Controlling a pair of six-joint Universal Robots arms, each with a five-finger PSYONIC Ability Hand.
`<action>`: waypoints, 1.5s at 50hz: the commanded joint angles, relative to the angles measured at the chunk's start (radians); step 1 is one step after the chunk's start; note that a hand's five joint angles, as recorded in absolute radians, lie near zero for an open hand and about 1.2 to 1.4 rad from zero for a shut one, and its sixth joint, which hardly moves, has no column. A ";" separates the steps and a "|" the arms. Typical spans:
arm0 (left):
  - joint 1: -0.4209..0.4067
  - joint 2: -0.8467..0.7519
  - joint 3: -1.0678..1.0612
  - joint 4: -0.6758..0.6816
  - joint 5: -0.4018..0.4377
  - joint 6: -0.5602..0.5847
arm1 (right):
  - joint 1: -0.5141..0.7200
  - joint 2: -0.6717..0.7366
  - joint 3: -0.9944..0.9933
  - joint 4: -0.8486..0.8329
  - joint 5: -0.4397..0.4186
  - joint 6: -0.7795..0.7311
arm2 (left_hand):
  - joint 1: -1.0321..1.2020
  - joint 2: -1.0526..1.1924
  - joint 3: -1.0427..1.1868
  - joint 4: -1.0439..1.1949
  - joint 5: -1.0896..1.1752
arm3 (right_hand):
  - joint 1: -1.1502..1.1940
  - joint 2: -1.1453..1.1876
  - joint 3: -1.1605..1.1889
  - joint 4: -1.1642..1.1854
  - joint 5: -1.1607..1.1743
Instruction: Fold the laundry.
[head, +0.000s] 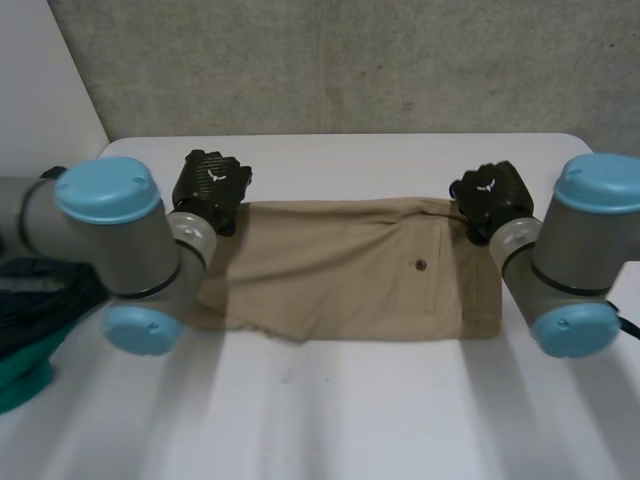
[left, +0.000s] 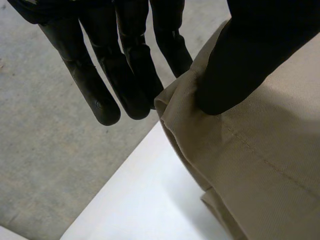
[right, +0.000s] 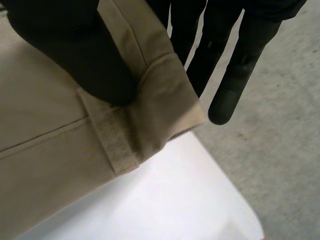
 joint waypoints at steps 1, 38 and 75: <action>-0.039 -0.148 0.157 0.023 -0.042 0.000 | 0.023 0.207 -0.125 -0.170 0.002 -0.017 | -0.947 -1.022 -1.015 -1.024 -0.971 | -0.963 -1.021 -1.017 -1.026 -1.021; -0.101 0.294 -0.413 0.149 -0.005 -0.076 | -0.109 -0.055 0.250 0.094 -0.099 0.237 | -0.947 -1.022 -1.015 -1.024 -0.971 | 0.259 0.200 0.205 0.196 0.201; -0.044 0.393 -0.422 0.118 -0.007 -0.136 | 0.278 -0.045 0.115 -0.041 -0.276 -0.157 | -0.947 -1.022 -1.015 -1.024 -0.971 | -0.963 -1.021 -1.017 -1.026 -1.021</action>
